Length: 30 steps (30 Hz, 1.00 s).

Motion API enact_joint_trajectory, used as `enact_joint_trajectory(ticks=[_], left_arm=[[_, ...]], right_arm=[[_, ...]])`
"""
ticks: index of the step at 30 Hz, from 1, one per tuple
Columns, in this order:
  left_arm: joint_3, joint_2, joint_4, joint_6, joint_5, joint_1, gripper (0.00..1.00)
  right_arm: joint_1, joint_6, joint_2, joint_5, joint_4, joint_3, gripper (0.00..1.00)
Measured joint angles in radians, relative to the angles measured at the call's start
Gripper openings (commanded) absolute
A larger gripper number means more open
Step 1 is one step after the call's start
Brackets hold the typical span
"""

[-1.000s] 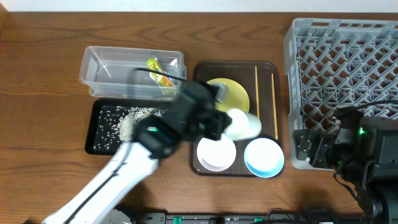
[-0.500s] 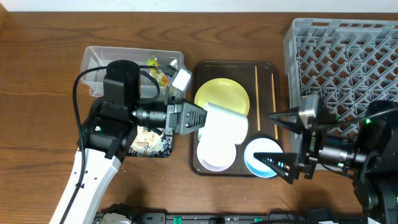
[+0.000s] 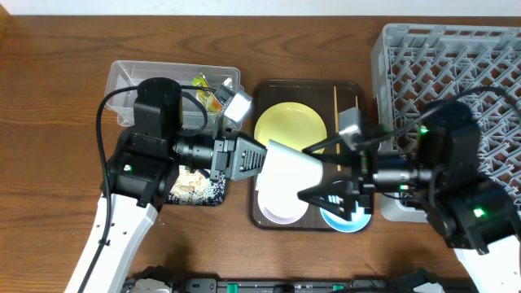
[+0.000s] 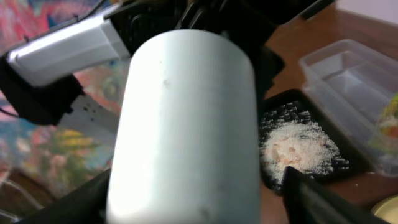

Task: Sort waste into correct bins and load items into the dishwasher rack
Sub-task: 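Lift the cup and move it toward the right gripper, then grasp the cup with the right gripper and open the left gripper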

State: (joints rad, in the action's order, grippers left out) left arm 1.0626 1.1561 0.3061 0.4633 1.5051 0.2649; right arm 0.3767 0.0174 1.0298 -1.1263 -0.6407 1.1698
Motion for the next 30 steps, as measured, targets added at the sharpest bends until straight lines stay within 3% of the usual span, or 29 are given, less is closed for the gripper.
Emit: enact_joint_trajectory(ticks=[3,6,7,8,11,13,22,30], left_arm=[[0.0,0.0,0.0,0.0,-0.01,-0.003,0.06],[0.0,0.001,0.0,0.0,-0.012,-0.003,0.07],[0.0,0.001,-0.001,-0.001,-0.012,-0.004,0.11],[0.0,0.001,-0.003,-0.006,-0.012,-0.005,0.15],[0.0,0.0,-0.002,-0.012,-0.005,-0.003,0.42],[0.001,0.0,-0.002,-0.013,0.002,-0.001,0.52],[0.002,0.004,-0.001,-0.012,-0.016,-0.01,0.59],[0.002,0.003,-0.001,-0.012,0.006,-0.051,0.59]], right_arm=[[0.014,0.016,0.014,-0.003,0.013,0.0,0.69],[0.023,0.024,0.014,-0.003,0.024,0.0,0.54],[0.023,0.031,0.012,-0.002,0.024,0.0,0.46],[0.023,0.031,0.011,0.0,0.024,0.0,0.44],[0.023,0.04,0.01,0.018,0.022,0.0,0.54],[0.022,0.04,0.01,0.03,0.019,0.0,0.55],[-0.139,0.034,-0.076,0.128,-0.205,0.002,0.52],[-0.46,0.109,-0.184,0.557,-0.535,0.003,0.46]])
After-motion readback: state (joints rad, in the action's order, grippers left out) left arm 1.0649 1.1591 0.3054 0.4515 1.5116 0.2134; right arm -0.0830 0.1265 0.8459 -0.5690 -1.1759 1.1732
